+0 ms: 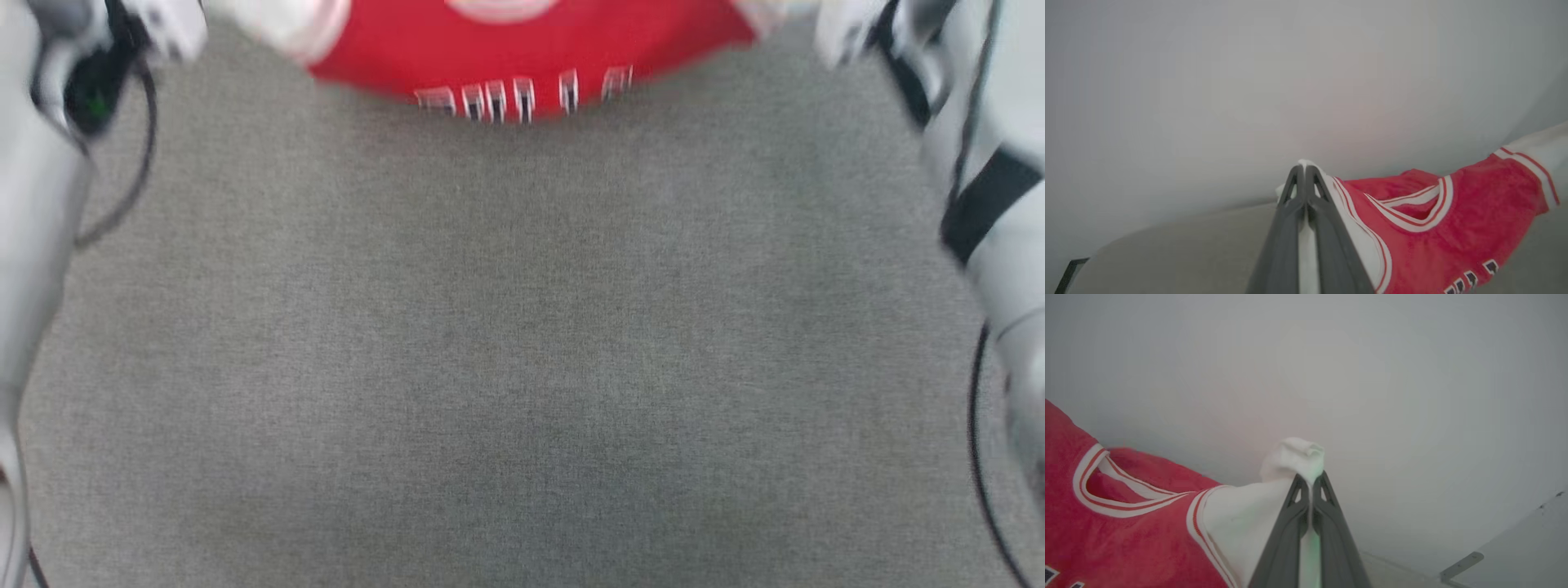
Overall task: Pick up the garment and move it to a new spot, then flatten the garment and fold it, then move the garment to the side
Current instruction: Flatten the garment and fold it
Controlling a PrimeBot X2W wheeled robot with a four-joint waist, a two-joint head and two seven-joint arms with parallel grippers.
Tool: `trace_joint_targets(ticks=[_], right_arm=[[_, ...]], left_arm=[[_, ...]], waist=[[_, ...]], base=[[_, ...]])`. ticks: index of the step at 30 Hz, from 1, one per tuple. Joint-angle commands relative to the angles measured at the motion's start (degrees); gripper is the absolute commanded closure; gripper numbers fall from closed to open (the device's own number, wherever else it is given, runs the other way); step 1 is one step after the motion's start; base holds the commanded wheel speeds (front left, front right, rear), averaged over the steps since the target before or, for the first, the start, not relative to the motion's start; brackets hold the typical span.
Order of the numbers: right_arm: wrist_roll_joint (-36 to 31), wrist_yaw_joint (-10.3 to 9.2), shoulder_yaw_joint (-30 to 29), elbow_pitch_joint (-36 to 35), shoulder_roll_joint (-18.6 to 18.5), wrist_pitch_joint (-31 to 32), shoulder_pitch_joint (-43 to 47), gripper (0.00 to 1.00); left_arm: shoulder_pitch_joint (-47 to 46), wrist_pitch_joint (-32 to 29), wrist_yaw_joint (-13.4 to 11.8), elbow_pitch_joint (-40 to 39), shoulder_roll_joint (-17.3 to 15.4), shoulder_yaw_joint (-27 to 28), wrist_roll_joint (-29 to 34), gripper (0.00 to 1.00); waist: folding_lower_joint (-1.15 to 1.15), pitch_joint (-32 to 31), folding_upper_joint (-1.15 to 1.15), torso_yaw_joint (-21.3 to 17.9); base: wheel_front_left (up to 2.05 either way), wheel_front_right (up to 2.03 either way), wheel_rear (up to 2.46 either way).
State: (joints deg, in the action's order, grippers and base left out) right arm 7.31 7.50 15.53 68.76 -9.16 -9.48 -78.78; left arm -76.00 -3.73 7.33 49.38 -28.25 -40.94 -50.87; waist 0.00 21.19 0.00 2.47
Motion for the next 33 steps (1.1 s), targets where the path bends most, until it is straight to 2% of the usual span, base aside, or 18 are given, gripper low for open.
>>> trace_joint_targets(ticks=[1, 6, 10, 13, 16, 21, 23, 29, 33], right_arm=[[0.5, -0.02, 0.9, -0.3, 0.3, 0.7, 1.4, 1.0], [9.0, -0.02, 5.8, -5.2, -0.6, 5.9, 10.1, 1.0], [15.9, -0.02, 10.0, -14.3, -4.1, 11.3, 18.5, 1.0], [20.4, -0.02, 10.9, -22.5, -8.1, 15.1, 25.1, 1.0], [23.4, -0.02, 9.8, -30.7, -11.3, 18.9, 32.1, 1.0], [24.0, -0.02, 5.8, -43.6, -15.4, 24.6, 42.8, 1.0], [23.3, -0.02, 3.8, -47.8, -15.9, 27.3, 47.0, 1.0], [20.5, -0.02, -2.0, -58.0, -15.5, 35.0, 56.5, 1.0], [19.4, -0.02, -4.7, -62.4, -14.4, 39.4, 61.4, 1.0]], left_arm=[[1.4, -1.0, 0.1, -0.9, -0.6, -0.3, -1.6, 1.0], [10.6, -8.1, 0.1, -7.8, -5.2, -3.3, -7.9, 1.0], [17.7, -11.3, 0.0, -13.4, -8.8, -3.5, -11.7, 1.0], [22.7, -11.8, -1.9, -18.2, -10.9, -3.2, -13.3, 1.0], [27.8, -12.1, -4.9, -23.4, -13.3, -3.3, -14.0, 1.0], [35.8, -11.9, -9.0, -32.3, -16.9, -3.1, -16.0, 1.0], [38.6, -12.7, -10.0, -35.3, -18.5, -3.8, -16.6, 1.0], [44.8, -13.9, -13.1, -41.4, -21.7, -4.9, -17.7, 1.0], [47.6, -14.8, -14.6, -43.5, -22.6, -6.1, -18.0, 1.0]], waist=[[0.0, -1.1, 0.0, -0.1], [0.0, -3.9, 0.0, -0.6], [0.0, -5.5, 0.0, -0.8], [0.0, -6.1, 0.0, -1.0], [0.0, -6.5, 0.0, -1.0], [0.0, -6.7, 0.0, -0.9], [0.0, -6.8, 0.0, -0.9], [0.0, -7.4, 0.0, -0.7], [0.0, -8.0, 0.0, -0.5]], base=[[0.0, 0.0, 0.0], [0.0, 0.0, 0.0], [0.0, 0.0, 0.0], [0.0, 0.0, 0.0], [0.0, 0.0, 0.0], [0.0, 0.0, 0.0], [0.0, 0.0, 0.0], [0.0, 0.0, 0.0], [0.0, 0.0, 0.0]])
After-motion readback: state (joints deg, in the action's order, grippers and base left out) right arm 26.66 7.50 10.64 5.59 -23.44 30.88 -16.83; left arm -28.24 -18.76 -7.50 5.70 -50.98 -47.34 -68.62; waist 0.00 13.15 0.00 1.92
